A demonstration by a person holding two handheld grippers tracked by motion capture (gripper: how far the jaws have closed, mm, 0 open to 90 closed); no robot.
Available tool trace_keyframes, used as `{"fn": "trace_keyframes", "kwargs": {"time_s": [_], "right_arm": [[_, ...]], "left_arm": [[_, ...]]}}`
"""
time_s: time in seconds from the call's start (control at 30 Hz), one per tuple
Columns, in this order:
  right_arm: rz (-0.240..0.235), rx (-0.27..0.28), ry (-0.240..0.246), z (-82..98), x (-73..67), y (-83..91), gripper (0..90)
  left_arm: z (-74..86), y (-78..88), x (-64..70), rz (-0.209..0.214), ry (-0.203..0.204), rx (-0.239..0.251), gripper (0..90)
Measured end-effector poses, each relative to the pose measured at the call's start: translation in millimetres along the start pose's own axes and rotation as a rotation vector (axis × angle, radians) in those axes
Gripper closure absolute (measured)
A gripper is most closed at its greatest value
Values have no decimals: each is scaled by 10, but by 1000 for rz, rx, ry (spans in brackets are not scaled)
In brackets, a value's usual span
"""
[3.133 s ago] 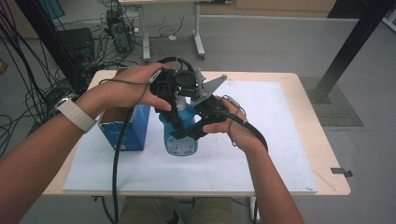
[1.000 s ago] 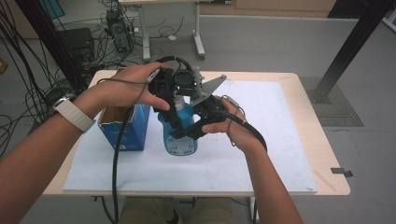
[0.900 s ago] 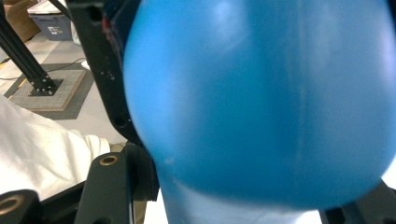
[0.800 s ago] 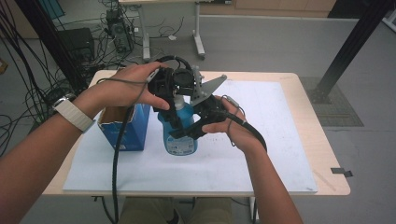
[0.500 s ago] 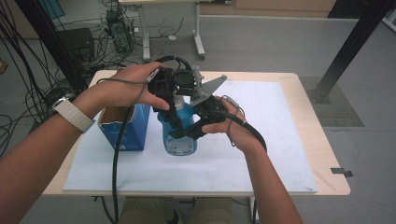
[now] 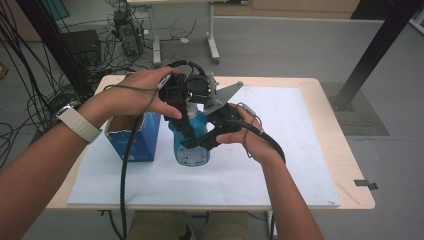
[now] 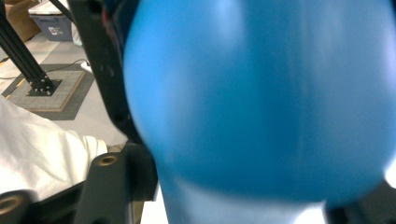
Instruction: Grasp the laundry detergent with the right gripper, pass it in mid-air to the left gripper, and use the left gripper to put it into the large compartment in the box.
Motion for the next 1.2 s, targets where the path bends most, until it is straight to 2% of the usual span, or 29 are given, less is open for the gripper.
{"fn": "trace_keyframes", "kwargs": {"time_s": [0.03,0.07,0.2,0.33,0.47,0.77,0.83,0.9,1.07,1.2], "right_arm": [[2,-1,-37,27,-4,12,195],[-12,2,-66,70,-13,40,140],[38,-15,-119,246,-48,222,101],[100,-20,-139,314,-65,472,96],[168,-120,-159,373,-60,680,72],[251,-302,-249,613,32,1031,70],[265,-320,-257,640,50,1085,70],[274,-334,-266,663,57,1139,74],[292,-352,-276,711,68,1234,79],[297,-369,-280,751,87,1297,82]], "left_arm": [[7,1,1,-5,2,6,374],[15,5,-1,-6,7,7,374],[43,16,-16,-6,20,-5,374],[53,17,-39,-15,40,-20,374],[71,28,-76,-39,87,-31,373],[117,75,-170,-54,229,-65,374],[128,90,-198,-55,282,-72,374],[142,111,-225,-59,309,-80,373],[170,182,-289,-77,422,-90,373],[171,245,-317,-94,482,-109,373]]}}
Point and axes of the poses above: each handheld gripper's, and its own axes: y roughly backward along the jaws, z roughly out of its underside, x roughly to its right, the point moved 4 cm from there along -y, roughly forward along the jaws, and after that the axes turned 10 degrees about -z, right-handed, at the moved point
